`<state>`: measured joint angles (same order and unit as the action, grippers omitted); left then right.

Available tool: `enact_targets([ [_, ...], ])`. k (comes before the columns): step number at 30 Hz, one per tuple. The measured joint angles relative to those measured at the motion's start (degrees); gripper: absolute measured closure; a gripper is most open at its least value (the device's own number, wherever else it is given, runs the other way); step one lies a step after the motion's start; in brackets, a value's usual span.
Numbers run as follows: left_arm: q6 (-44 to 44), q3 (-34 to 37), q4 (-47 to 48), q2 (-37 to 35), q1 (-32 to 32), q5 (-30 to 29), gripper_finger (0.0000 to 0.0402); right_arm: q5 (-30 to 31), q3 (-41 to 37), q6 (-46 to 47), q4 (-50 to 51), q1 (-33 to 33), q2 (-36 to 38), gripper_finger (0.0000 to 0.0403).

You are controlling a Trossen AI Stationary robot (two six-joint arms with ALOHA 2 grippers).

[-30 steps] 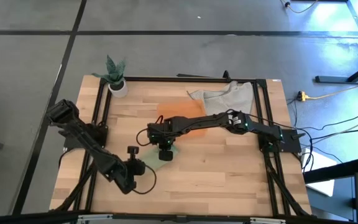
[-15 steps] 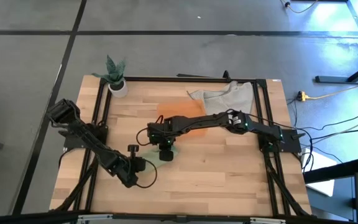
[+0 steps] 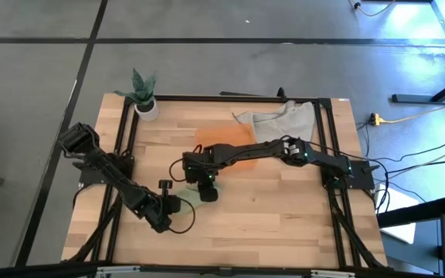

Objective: Roll microfiber towels into tight, uniform cylinder then place into a basket
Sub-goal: Roll the green microfiber towel

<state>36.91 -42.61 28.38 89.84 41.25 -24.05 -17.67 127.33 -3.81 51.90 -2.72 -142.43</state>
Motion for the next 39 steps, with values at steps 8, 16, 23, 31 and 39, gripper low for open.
enact_targets([
  [8, 0.0, 0.0, 0.0, 0.0, 0.0, 0.0, 0.0402, 0.1, 6.9, -5.7, 8.2, 0.8, 1.7, 0.0234],
  [16, 0.1, 0.0, 0.0, 0.0, 0.0, -0.3, 0.0402, 6.0, 6.8, -10.7, 11.7, -1.2, 5.2, 0.0233],
  [23, 0.3, 0.0, -0.1, 0.0, -0.2, -0.7, 0.0402, 9.4, 6.8, -17.3, 19.3, -6.2, 6.1, 0.0233],
  [31, 0.3, 0.0, -0.5, 0.0, -1.4, -0.7, 0.0401, 16.5, 6.8, -17.5, 20.3, -9.3, 6.5, 0.0233],
  [39, 0.4, 0.0, -0.6, 0.0, -1.4, -0.9, 0.0401, 16.5, 6.8, -17.5, 20.1, -9.6, 6.5, 0.0233],
])
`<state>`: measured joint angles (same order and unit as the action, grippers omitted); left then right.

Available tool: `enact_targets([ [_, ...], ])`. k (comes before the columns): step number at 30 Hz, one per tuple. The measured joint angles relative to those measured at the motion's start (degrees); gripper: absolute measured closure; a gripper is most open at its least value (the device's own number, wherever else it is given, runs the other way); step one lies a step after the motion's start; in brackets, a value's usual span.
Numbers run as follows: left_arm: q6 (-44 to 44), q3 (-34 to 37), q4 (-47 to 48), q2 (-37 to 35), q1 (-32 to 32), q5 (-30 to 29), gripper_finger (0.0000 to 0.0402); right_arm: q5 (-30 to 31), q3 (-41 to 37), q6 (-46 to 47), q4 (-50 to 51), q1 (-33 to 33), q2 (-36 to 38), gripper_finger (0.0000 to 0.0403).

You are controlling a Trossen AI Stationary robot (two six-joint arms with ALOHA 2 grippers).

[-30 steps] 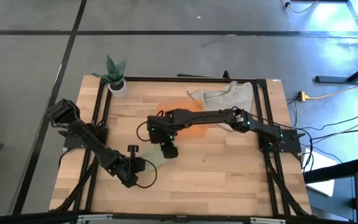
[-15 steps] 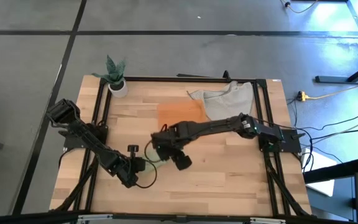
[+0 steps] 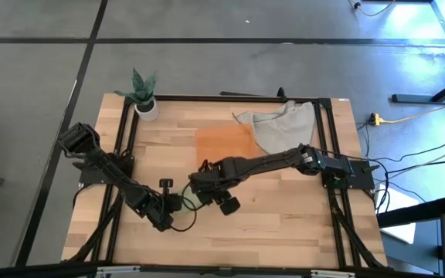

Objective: Roll microfiber towels into tight, uniform cylinder then place into a basket
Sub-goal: Roll the green microfiber towel

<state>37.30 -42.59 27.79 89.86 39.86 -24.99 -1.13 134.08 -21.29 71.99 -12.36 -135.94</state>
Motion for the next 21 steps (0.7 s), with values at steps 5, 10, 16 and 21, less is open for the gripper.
enact_targets([
  [5, 0.0, 0.0, 0.0, 0.0, 0.0, 0.0, 0.0401, 0.0, 0.0, 0.0, 0.0, 0.0, 0.0, 0.0233],
  [10, 0.0, 0.0, 0.0, 0.0, 0.0, 0.0, 0.0401, 0.0, 0.0, 0.0, -0.1, 0.0, 0.0, 0.0233],
  [16, 0.0, 0.0, 0.0, 0.0, 0.0, 0.0, 0.0401, 0.0, 0.0, 0.0, -0.9, 0.0, 0.0, 0.0233],
  [21, 0.0, 0.0, 0.0, 0.0, 0.0, 0.0, 0.0401, 0.0, 0.0, 0.0, -2.6, 0.0, 0.0, 0.0233],
])
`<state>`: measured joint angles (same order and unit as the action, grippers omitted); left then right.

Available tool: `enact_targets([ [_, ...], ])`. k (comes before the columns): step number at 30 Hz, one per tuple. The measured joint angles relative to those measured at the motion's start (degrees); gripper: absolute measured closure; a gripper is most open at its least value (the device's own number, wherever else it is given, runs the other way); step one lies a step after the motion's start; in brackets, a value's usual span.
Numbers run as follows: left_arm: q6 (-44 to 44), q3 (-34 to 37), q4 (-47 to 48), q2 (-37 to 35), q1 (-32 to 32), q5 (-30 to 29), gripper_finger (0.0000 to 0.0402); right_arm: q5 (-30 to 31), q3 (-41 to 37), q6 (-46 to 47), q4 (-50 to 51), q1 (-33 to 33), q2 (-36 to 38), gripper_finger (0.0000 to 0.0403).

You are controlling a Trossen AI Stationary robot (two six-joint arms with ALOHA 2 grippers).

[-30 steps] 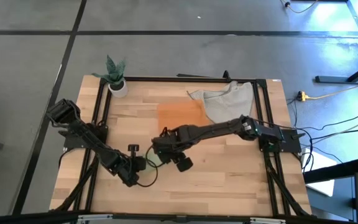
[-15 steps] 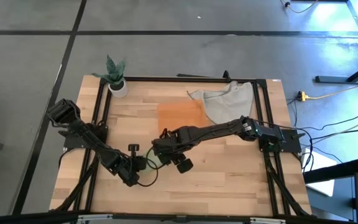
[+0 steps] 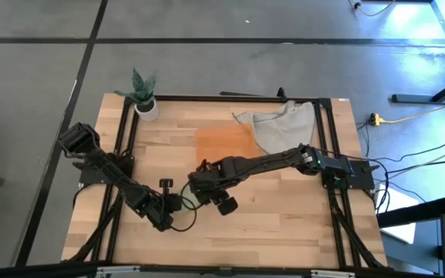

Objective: Roll microfiber towels into tight, uniform cylinder then place into a basket
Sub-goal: Roll the green microfiber towel

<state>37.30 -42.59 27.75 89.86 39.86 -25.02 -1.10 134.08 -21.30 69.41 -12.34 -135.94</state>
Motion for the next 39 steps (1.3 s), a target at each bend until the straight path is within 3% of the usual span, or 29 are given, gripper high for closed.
enact_targets([
  [11, 0.0, 0.0, 0.0, 0.0, 0.0, 0.0, 0.0401, -0.4, 0.0, 0.6, -5.8, 0.0, 0.0, 0.0233],
  [18, 0.0, 0.0, 0.0, 0.0, 0.0, 0.0, 0.0401, -0.5, 0.0, 19.1, -5.8, 0.0, 0.0, 0.0233],
  [22, 0.0, 0.0, 0.0, 0.0, 0.0, 0.0, 0.0401, -0.5, 0.0, 23.8, -7.1, 0.0, 0.0, 0.0233],
  [29, 0.0, 0.0, 0.0, 0.0, 0.0, 0.0, 0.0401, -0.5, -0.1, 13.3, -4.4, -0.1, 0.0, 0.0233],
  [33, 0.0, 0.0, 0.0, 0.0, 0.0, 0.0, 0.0401, -0.1, -2.8, 11.8, -4.3, -0.7, 0.0, 0.0233],
  [39, 0.0, 0.0, 0.0, 0.0, 0.0, 0.0, 0.0401, 5.0, -8.0, 5.4, -7.9, -1.8, 0.0, 0.0225],
])
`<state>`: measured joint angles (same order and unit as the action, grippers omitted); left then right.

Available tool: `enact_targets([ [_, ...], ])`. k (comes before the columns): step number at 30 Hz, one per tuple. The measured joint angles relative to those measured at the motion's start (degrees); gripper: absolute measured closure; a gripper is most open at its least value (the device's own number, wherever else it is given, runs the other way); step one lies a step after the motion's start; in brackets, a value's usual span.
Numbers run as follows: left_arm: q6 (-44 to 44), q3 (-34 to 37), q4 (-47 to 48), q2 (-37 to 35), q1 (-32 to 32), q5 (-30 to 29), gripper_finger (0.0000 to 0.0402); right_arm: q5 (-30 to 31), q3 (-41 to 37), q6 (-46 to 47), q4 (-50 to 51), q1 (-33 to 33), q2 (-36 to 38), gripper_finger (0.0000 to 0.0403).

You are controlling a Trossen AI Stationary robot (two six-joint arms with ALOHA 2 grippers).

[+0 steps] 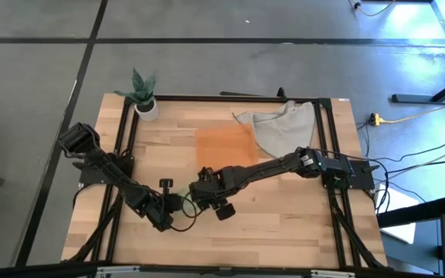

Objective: Roll microfiber towels into tight, uniform cylinder then place into a basket
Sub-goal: Roll the green microfiber towel

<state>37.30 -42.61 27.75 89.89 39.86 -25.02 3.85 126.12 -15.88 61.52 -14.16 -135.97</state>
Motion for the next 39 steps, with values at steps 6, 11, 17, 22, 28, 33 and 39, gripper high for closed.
enact_targets([
  [6, 0.0, 0.0, 0.0, 0.0, 0.0, 0.0, 0.0401, 3.4, -0.7, -0.9, -0.5, -0.6, 0.0, 0.0155],
  [11, 0.0, 0.0, 0.0, 0.0, 0.0, 0.0, 0.0401, 4.5, -0.7, -0.8, 0.2, -0.6, 0.0, 0.0053],
  [17, 0.0, 0.0, 0.0, 0.0, 0.0, 0.0, 0.0401, 4.5, -0.7, -2.6, -0.2, -0.6, 0.0, 0.0016],
  [22, 0.0, 0.0, 0.0, 0.0, 0.0, 0.0, 0.0401, 5.6, -0.7, -4.2, -1.5, -0.4, 0.0, 0.0008],
  [28, 0.0, 0.0, 0.0, 0.0, 0.0, 0.0, 0.0401, 2.9, -0.7, -7.3, -4.1, 1.3, -0.2, 0.0004],
  [33, 0.0, 0.0, 0.0, 0.0, 0.0, 0.0, 0.0401, 0.9, -0.6, -10.2, -6.3, 2.2, -0.8, 0.0003],
  [39, 0.0, 0.0, 0.0, 0.0, 0.0, 0.0, 0.0401, -1.5, -1.1, -10.6, -8.5, 4.0, -1.0, 0.0003],
])
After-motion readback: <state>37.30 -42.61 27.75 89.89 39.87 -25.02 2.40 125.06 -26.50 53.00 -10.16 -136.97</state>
